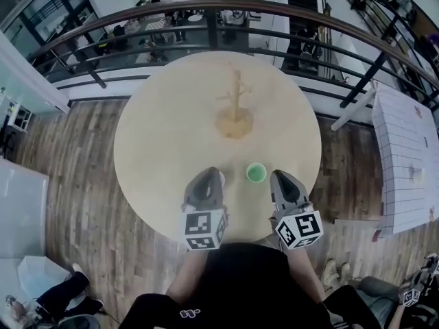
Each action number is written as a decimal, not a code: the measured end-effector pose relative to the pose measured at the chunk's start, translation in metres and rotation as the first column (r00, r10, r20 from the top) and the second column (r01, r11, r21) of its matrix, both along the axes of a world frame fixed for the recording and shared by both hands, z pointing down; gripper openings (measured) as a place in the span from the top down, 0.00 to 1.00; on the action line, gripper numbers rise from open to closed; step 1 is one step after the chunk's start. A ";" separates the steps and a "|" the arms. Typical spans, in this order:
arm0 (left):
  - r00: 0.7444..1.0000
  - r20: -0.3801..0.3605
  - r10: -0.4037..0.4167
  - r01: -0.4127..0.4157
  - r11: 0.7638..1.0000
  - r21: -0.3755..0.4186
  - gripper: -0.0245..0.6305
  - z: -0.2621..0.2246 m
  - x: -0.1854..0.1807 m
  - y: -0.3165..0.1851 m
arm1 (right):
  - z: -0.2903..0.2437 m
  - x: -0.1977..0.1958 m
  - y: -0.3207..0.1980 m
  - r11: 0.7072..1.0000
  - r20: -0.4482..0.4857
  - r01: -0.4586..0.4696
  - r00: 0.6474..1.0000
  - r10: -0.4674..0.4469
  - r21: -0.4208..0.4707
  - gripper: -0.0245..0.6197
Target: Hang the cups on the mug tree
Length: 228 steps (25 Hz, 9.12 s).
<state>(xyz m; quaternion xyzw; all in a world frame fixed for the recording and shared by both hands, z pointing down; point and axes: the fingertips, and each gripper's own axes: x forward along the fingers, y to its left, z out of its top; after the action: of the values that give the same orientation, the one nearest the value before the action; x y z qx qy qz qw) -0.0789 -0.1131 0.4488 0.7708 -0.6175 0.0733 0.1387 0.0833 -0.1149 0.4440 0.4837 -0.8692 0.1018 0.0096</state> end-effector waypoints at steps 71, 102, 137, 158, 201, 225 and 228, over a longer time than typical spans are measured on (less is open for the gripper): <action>0.981 0.190 -0.026 0.059 0.984 -0.167 0.94 0.037 -0.027 0.034 | 0.234 -0.025 -0.043 0.967 -0.266 0.136 0.945 -0.192 -0.214 0.51; 0.997 0.058 -0.054 0.061 0.989 -0.134 0.94 0.043 -0.020 0.028 | 0.029 -0.002 -0.032 0.992 -0.134 0.111 0.986 -0.103 0.056 0.54; 0.977 0.007 -0.213 0.212 0.970 -0.117 0.94 0.045 -0.069 0.044 | 0.031 0.002 -0.277 0.970 -0.990 0.225 -0.076 0.115 0.095 0.54; 0.966 -0.040 -0.256 0.248 0.958 -0.142 0.94 0.057 -0.090 0.045 | 0.073 -0.081 -0.269 0.862 -0.768 0.507 -0.550 0.327 0.004 0.54; 0.983 -0.153 -0.103 0.079 0.984 -0.157 0.94 0.056 -0.049 0.037 | -0.033 -0.010 -0.037 0.999 -0.009 0.041 0.999 -0.041 0.009 0.95; 0.992 0.103 0.079 -0.058 0.979 -0.194 0.35 0.132 -0.035 0.043 | -0.007 -0.005 -0.030 0.997 -0.055 0.053 0.997 -0.057 -0.064 0.95; 0.990 0.126 0.065 -0.034 0.973 -0.228 0.35 0.146 -0.039 0.039 | -0.008 -0.005 -0.031 0.996 -0.064 0.056 0.996 -0.060 -0.064 0.95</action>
<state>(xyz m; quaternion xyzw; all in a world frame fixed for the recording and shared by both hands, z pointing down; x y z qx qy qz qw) -0.1176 -0.0742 0.5948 0.7587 -0.5936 0.1974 0.1821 0.0783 -0.1456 0.4356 0.4608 -0.8785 0.1126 0.0561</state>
